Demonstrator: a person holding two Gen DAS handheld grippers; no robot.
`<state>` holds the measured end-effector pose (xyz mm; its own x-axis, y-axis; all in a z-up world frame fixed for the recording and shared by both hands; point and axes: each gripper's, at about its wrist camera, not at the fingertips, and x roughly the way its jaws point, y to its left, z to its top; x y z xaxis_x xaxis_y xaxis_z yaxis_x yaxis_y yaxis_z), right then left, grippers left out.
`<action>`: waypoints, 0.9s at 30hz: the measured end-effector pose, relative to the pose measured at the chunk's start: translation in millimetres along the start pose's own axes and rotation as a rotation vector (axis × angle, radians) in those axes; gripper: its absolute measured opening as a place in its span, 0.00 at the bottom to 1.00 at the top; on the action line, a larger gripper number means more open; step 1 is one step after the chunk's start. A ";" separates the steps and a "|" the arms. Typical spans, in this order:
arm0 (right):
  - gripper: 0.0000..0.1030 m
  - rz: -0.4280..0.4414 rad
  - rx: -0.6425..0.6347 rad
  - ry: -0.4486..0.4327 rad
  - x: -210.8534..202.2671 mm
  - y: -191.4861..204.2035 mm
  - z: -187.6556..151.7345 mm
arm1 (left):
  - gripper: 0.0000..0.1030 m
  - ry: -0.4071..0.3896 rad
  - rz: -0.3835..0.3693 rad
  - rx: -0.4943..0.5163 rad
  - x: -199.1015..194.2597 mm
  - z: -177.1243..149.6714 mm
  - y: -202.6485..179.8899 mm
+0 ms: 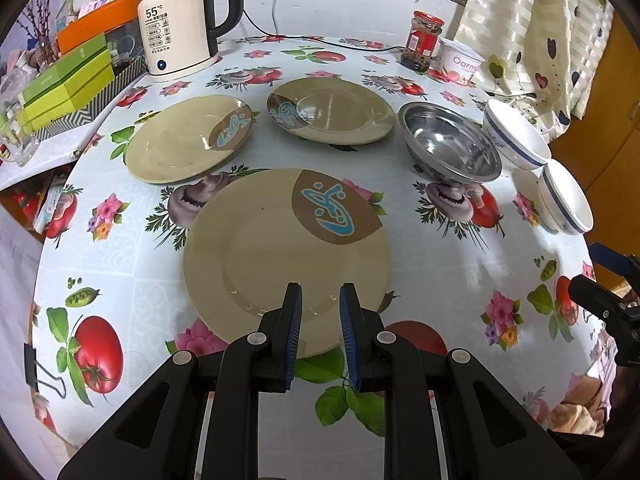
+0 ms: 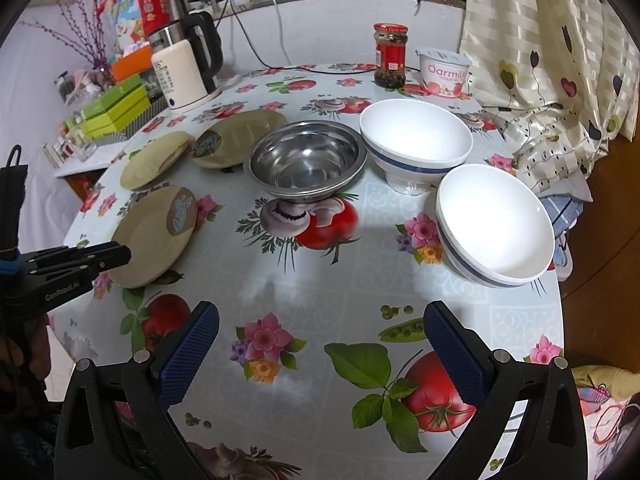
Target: Organize plates and bowls
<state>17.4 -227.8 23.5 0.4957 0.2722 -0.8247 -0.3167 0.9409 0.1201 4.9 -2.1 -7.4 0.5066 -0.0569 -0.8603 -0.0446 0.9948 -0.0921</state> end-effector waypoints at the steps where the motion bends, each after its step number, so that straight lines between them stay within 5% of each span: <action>1: 1.00 0.000 0.000 0.000 -0.1 -0.4 0.1 | 0.20 0.000 -0.003 -0.003 0.1 0.0 0.1; 27: 1.00 0.000 -0.012 0.000 1.6 4.2 4.6 | 0.20 -0.002 -0.023 -0.015 0.7 3.6 5.6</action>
<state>20.5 -222.6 25.3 0.4957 0.2717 -0.8249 -0.3261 0.9385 0.1131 8.1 3.7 -6.7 0.5092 -0.0798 -0.8569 -0.0455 0.9918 -0.1194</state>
